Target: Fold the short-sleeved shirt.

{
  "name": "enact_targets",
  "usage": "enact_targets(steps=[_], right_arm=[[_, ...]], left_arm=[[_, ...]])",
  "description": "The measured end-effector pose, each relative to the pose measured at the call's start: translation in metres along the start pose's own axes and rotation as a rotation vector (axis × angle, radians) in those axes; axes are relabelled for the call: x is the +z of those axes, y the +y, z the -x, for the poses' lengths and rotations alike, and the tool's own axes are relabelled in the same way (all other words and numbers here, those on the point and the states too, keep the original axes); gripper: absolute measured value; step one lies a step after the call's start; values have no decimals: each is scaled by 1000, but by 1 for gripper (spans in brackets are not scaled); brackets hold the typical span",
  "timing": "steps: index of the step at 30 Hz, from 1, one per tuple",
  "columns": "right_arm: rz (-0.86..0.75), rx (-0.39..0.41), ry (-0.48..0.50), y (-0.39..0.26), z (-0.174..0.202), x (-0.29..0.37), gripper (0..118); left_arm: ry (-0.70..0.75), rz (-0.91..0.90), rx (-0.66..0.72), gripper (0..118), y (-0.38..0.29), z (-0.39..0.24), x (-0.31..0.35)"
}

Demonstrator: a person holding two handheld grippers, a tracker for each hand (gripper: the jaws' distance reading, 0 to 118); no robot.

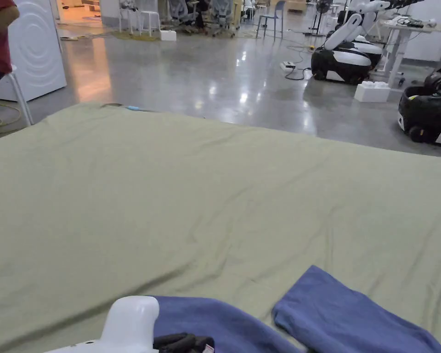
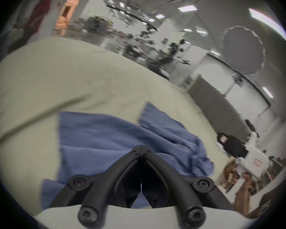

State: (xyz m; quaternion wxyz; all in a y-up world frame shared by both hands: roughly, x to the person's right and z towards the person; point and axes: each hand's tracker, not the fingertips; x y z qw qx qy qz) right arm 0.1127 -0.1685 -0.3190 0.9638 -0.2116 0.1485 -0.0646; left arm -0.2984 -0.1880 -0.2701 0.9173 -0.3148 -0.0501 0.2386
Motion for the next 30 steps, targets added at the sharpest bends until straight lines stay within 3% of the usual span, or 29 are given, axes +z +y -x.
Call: enact_targets(steps=[5, 9, 11, 12, 13, 14, 15, 18, 21, 22, 23, 24, 26, 28, 30], right_arm=[[23, 9, -2, 0, 5, -9, 2], [29, 16, -31, 6, 6, -10, 2], [30, 18, -52, 7, 4, -10, 2], [28, 16, -64, 8, 3, -10, 2], [29, 13, -69, 8, 2, -11, 2], [30, 8, -74, 9, 0, -11, 2], [31, 4, -79, 9, -1, -12, 2], [40, 4, -90, 9, -3, -14, 2], [52, 18, -93, 9, -2, -19, 2], [56, 22, -93, 9, -2, -20, 2], [61, 27, -93, 9, -2, -22, 2], [77, 34, -96, 10, -3, -25, 2], [108, 51, -125, 11, -10, -31, 2], [118, 42, -150, 16, -24, -38, 2], [121, 17, -161, 24, -44, -46, 4]], left_arm=[[125, -89, 104, 0, 21, 48, -2], [253, -116, 70, 0, 46, 77, -25], [268, -116, 79, 7, 57, 89, -42], [266, -103, 86, 33, 62, 97, -53], [254, -72, 99, 83, 60, 100, -58], [212, -29, 121, 105, 60, 105, -68], [176, 0, 132, 107, 60, 106, -74], [180, 129, 113, 107, 50, 106, -96], [275, 147, -33, 106, 41, 92, -107], [297, 146, -47, 91, 43, 83, -105], [319, 143, -76, 56, 46, 74, -101], [361, 131, -116, 5, 47, 66, -95], [243, 102, -97, 3, 41, 59, -87], [124, 184, -67, 3, 34, 56, -91], [138, 254, -76, 3, 25, 61, -99]])
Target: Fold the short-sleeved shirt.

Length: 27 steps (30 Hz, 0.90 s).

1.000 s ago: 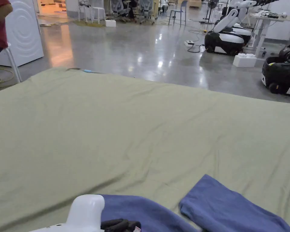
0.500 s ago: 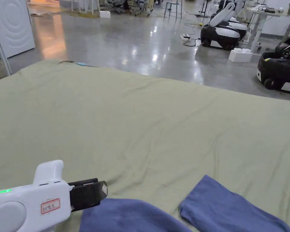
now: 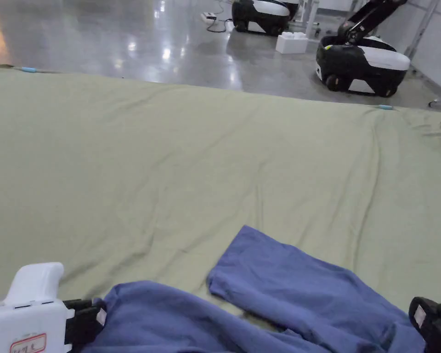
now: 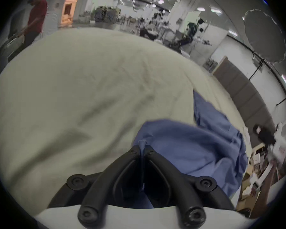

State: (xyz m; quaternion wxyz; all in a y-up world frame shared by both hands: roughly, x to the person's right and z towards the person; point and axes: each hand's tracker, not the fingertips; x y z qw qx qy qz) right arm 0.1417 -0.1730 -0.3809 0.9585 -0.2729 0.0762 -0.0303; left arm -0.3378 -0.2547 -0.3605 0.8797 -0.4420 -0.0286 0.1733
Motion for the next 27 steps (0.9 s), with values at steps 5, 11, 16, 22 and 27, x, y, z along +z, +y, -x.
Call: enact_targets(steps=[5, 11, 16, 22, 27], right_arm=[[124, -87, 76, 26, -38, -45, 105], [358, 52, 72, 33, -33, -111, 105], [522, 259, 33, 19, -11, -161, 104], [505, 245, 142, 24, 8, -139, 5], [453, 214, 94, 32, 12, -119, 5]], left_arm=[[46, -11, -28, 3, -5, -1, -9], [60, -6, -14, 3, -6, -5, -4], [53, -10, -7, 3, -7, -2, -1], [92, -31, 14, 3, -12, -9, 4], [72, -39, -11, 3, 5, -7, 20]])
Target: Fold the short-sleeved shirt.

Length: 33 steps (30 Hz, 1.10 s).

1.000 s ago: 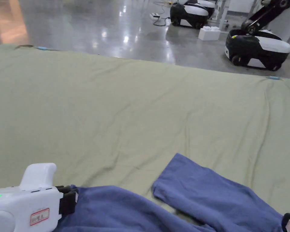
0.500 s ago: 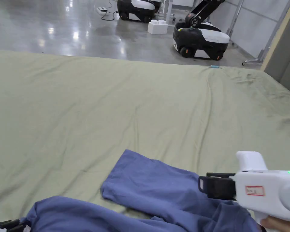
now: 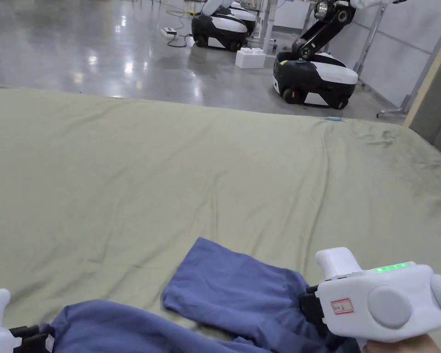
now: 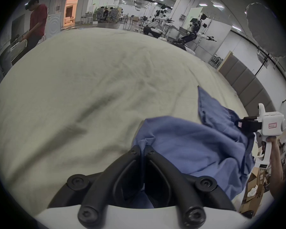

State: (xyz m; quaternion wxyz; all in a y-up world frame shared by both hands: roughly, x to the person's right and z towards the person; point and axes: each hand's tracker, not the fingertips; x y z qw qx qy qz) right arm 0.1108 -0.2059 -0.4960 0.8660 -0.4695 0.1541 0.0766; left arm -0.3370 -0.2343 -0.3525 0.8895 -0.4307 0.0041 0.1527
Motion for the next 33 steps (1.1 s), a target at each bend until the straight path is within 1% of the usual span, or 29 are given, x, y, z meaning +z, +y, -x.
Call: enact_targets(steps=[1, 2, 4, 7, 11, 13, 17, 18, 19, 22, 24, 26, 30, 33], right_arm=[[-42, -72, 34, 0, -6, 11, 5], [-88, -122, 57, 1, -12, 26, 5], [-196, -168, 89, 4, -21, 62, 5], [-351, -174, 76, 9, -33, 125, 5], [-533, -205, 76, 17, -44, 197, 5], [-611, -203, 80, 25, -47, 229, 5], [-731, -161, 39, 46, -47, 278, 5], [-759, -143, 28, 52, -47, 289, 5], [-784, -145, 17, 58, -46, 298, 5], [-812, -141, 24, 80, -48, 315, 5], [-848, -149, 20, 98, -50, 322, 5], [-861, -163, -4, 125, -59, 322, 5], [-896, -205, -20, 177, -69, 320, 5], [-907, -227, -23, 219, -73, 315, 5]], left_arm=[[-16, -41, 8, 3, 5, 1, 10], [-27, -77, 16, 3, 10, 2, 22], [-37, -156, 25, 3, 26, 1, 49], [-11, -301, -22, 3, 51, -1, 99], [-37, -452, -69, 3, 86, -14, 157], [-58, -519, -99, 3, 105, -21, 178], [-42, -647, -106, 3, 145, -28, 216], [-15, -684, -123, 3, 156, -31, 228], [16, -709, -135, 3, 166, -33, 237], [69, -775, -150, 3, 198, -39, 257], [69, -802, -158, 3, 221, -43, 268], [89, -817, -165, 3, 245, -47, 276], [163, -823, -196, 3, 292, -55, 277], [201, -812, -188, 3, 327, -61, 266]])
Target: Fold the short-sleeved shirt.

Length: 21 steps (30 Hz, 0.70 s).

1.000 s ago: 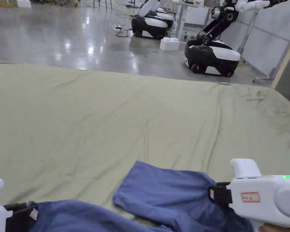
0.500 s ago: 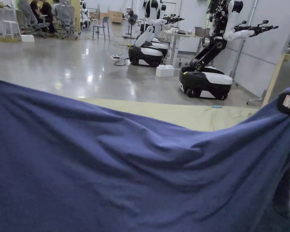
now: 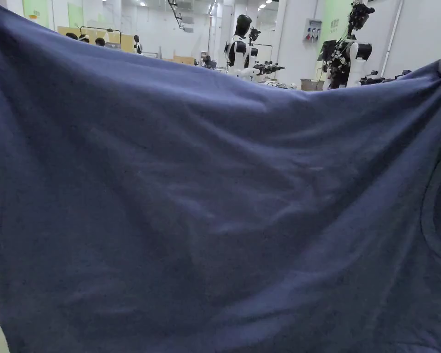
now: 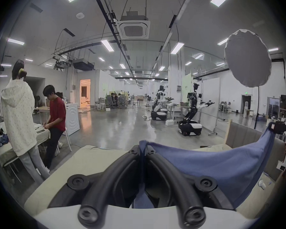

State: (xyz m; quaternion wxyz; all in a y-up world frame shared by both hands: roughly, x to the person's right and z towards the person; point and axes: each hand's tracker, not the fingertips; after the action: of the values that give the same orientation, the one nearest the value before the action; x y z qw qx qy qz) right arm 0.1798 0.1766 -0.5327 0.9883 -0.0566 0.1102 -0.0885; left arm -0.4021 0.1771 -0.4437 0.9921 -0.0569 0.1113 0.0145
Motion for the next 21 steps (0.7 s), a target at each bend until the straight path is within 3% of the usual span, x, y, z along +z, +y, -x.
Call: enact_targets(steps=[13, 21], right_arm=[[-99, 139, -122, 57, 45, -144, 5], [-183, 186, -179, 60, 57, -203, 5]], left_arm=[[118, 10, -59, 3, 44, -31, -152], [181, 1, -62, 3, 36, -42, -217]])
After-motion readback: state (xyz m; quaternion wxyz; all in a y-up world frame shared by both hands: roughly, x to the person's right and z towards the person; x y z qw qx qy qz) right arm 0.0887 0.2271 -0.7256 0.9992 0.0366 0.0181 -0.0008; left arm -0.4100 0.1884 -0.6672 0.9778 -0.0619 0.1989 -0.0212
